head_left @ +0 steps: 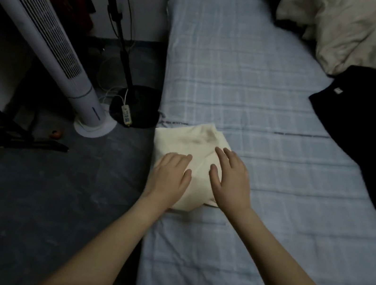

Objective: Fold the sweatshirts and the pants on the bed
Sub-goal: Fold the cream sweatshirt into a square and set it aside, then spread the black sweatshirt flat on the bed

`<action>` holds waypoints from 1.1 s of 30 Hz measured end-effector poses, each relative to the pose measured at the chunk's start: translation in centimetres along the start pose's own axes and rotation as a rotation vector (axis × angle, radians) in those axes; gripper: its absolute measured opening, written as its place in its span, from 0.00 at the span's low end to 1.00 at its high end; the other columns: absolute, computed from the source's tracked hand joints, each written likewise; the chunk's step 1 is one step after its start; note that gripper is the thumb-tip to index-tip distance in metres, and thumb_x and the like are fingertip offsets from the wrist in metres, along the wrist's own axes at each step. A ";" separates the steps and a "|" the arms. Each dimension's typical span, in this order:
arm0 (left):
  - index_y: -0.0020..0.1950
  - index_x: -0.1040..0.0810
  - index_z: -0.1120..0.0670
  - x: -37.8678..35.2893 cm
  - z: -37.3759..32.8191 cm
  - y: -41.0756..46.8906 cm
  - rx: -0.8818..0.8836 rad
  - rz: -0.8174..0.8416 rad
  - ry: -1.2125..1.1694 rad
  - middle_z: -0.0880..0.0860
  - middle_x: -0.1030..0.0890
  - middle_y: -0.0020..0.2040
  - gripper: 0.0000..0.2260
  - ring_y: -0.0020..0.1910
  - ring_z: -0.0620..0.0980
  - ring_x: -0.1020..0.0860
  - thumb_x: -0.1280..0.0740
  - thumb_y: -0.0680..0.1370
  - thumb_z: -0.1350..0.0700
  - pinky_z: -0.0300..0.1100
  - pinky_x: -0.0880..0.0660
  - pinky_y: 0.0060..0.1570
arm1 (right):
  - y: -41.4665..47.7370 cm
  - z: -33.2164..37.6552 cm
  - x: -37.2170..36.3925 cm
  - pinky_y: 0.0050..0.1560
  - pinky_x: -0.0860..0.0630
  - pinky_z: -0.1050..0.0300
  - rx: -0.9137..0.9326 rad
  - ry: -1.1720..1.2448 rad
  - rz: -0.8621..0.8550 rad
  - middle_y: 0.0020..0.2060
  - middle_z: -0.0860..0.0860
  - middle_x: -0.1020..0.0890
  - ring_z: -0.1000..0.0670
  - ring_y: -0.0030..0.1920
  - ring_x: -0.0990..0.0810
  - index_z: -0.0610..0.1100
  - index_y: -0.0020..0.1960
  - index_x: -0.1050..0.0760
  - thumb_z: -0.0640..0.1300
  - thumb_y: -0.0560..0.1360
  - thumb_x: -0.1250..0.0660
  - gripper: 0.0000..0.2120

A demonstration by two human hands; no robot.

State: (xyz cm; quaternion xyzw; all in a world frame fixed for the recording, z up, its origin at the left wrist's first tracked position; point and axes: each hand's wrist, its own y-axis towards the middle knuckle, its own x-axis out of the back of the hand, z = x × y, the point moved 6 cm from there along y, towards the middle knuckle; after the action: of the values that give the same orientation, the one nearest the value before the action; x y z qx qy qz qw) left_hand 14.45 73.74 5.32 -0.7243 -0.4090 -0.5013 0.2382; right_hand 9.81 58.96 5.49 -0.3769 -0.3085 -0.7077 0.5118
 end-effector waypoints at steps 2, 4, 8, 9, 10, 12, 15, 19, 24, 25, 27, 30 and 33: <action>0.63 0.21 0.60 4.7 -3.2 -3.8 -0.028 -0.148 -0.041 0.56 0.18 0.56 0.20 0.56 0.57 0.21 0.43 0.78 0.52 0.51 0.27 0.59 | -3.3 2.6 4.1 0.69 0.34 0.40 0.042 0.006 -0.065 0.71 0.41 0.27 0.37 0.72 0.32 0.41 0.72 0.29 0.45 0.80 0.39 0.21; 0.65 0.22 0.59 8.4 -6.0 -8.3 -0.036 -0.196 -0.053 0.55 0.19 0.59 0.20 0.59 0.55 0.22 0.43 0.79 0.51 0.51 0.28 0.61 | -7.3 5.5 8.2 0.67 0.31 0.40 0.127 -0.023 -0.148 0.69 0.40 0.26 0.36 0.70 0.30 0.40 0.70 0.27 0.47 0.80 0.42 0.22; 0.67 0.23 0.58 13.4 -10.7 -17.7 -0.065 -0.257 -0.069 0.54 0.20 0.62 0.19 0.63 0.54 0.24 0.41 0.79 0.51 0.50 0.29 0.64 | -16.7 9.5 14.0 0.65 0.30 0.42 0.200 -0.044 -0.199 0.67 0.41 0.24 0.37 0.70 0.29 0.40 0.70 0.26 0.49 0.79 0.43 0.23; 0.67 0.23 0.58 13.8 -11.4 -19.9 -0.077 -0.268 -0.074 0.54 0.20 0.62 0.19 0.63 0.53 0.24 0.41 0.79 0.51 0.49 0.30 0.65 | -19.1 9.9 14.6 0.66 0.30 0.42 0.195 -0.052 -0.188 0.67 0.42 0.24 0.38 0.70 0.28 0.41 0.70 0.27 0.49 0.79 0.43 0.23; 0.67 0.23 0.58 14.0 -12.0 -22.0 -0.097 -0.265 -0.074 0.54 0.21 0.63 0.20 0.63 0.53 0.25 0.41 0.79 0.51 0.48 0.31 0.65 | -21.5 10.0 14.7 0.65 0.30 0.43 0.189 -0.069 -0.170 0.67 0.42 0.24 0.39 0.69 0.28 0.41 0.71 0.27 0.50 0.79 0.43 0.23; 0.68 0.24 0.58 13.2 -12.6 -26.3 -0.129 -0.206 -0.089 0.55 0.21 0.64 0.20 0.63 0.54 0.24 0.40 0.79 0.51 0.49 0.30 0.65 | -26.6 9.8 14.3 0.63 0.28 0.42 0.169 -0.103 -0.127 0.65 0.43 0.23 0.39 0.66 0.26 0.41 0.71 0.27 0.50 0.79 0.43 0.24; 0.70 0.26 0.55 10.8 -12.2 -31.4 -0.171 -0.056 -0.060 0.54 0.22 0.65 0.22 0.65 0.54 0.24 0.41 0.79 0.48 0.50 0.30 0.67 | -33.3 9.2 11.9 0.61 0.26 0.43 0.099 -0.177 -0.044 0.63 0.44 0.21 0.39 0.63 0.24 0.43 0.70 0.26 0.53 0.79 0.44 0.24; 0.70 0.25 0.54 10.1 -10.6 -35.5 -0.279 0.052 -0.066 0.52 0.21 0.64 0.22 0.64 0.53 0.23 0.41 0.79 0.47 0.48 0.30 0.66 | -39.3 8.7 8.9 0.64 0.29 0.44 -0.094 -0.215 0.064 0.66 0.48 0.23 0.41 0.67 0.26 0.49 0.73 0.30 0.58 0.79 0.48 0.27; 0.71 0.26 0.54 11.4 -8.1 -37.0 -0.415 0.078 -0.083 0.53 0.22 0.66 0.23 0.66 0.53 0.25 0.41 0.79 0.47 0.45 0.38 0.70 | -42.7 11.1 8.6 0.66 0.30 0.43 -0.253 -0.194 -0.013 0.66 0.48 0.23 0.42 0.68 0.27 0.49 0.74 0.31 0.58 0.80 0.47 0.26; 0.71 0.26 0.55 11.5 -7.9 -36.9 -0.431 0.082 -0.085 0.53 0.22 0.66 0.23 0.65 0.54 0.24 0.41 0.79 0.47 0.46 0.37 0.69 | -43.0 11.5 8.9 0.66 0.30 0.43 -0.276 -0.186 -0.032 0.66 0.48 0.22 0.42 0.68 0.27 0.49 0.74 0.31 0.57 0.80 0.45 0.25; 0.70 0.25 0.56 11.5 -8.2 -36.4 -0.453 0.097 -0.096 0.54 0.21 0.66 0.23 0.65 0.55 0.24 0.42 0.79 0.47 0.47 0.34 0.68 | -43.9 11.8 9.7 0.66 0.30 0.42 -0.331 -0.170 -0.082 0.66 0.47 0.22 0.42 0.68 0.27 0.48 0.74 0.30 0.55 0.79 0.42 0.24; 0.69 0.24 0.56 11.2 -10.5 -35.5 -0.521 0.130 -0.141 0.54 0.21 0.65 0.23 0.64 0.56 0.24 0.42 0.78 0.47 0.48 0.32 0.66 | -46.1 10.9 11.8 0.64 0.29 0.42 -0.406 -0.178 -0.165 0.63 0.46 0.21 0.41 0.65 0.25 0.46 0.72 0.28 0.54 0.79 0.41 0.24; 0.68 0.23 0.57 10.6 -14.7 -34.5 -0.632 0.156 -0.182 0.55 0.20 0.64 0.22 0.63 0.58 0.22 0.41 0.79 0.48 0.53 0.27 0.63 | -49.0 8.9 14.7 0.63 0.28 0.43 -0.512 -0.184 -0.250 0.61 0.46 0.20 0.41 0.63 0.24 0.44 0.70 0.26 0.55 0.78 0.45 0.26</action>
State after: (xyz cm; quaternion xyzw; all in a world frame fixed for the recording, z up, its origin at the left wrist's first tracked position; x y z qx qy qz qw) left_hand -20.34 85.41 18.46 -0.8332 -0.1962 -0.5169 0.0023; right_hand -37.97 73.02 20.18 -0.5153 -0.2093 -0.7829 0.2790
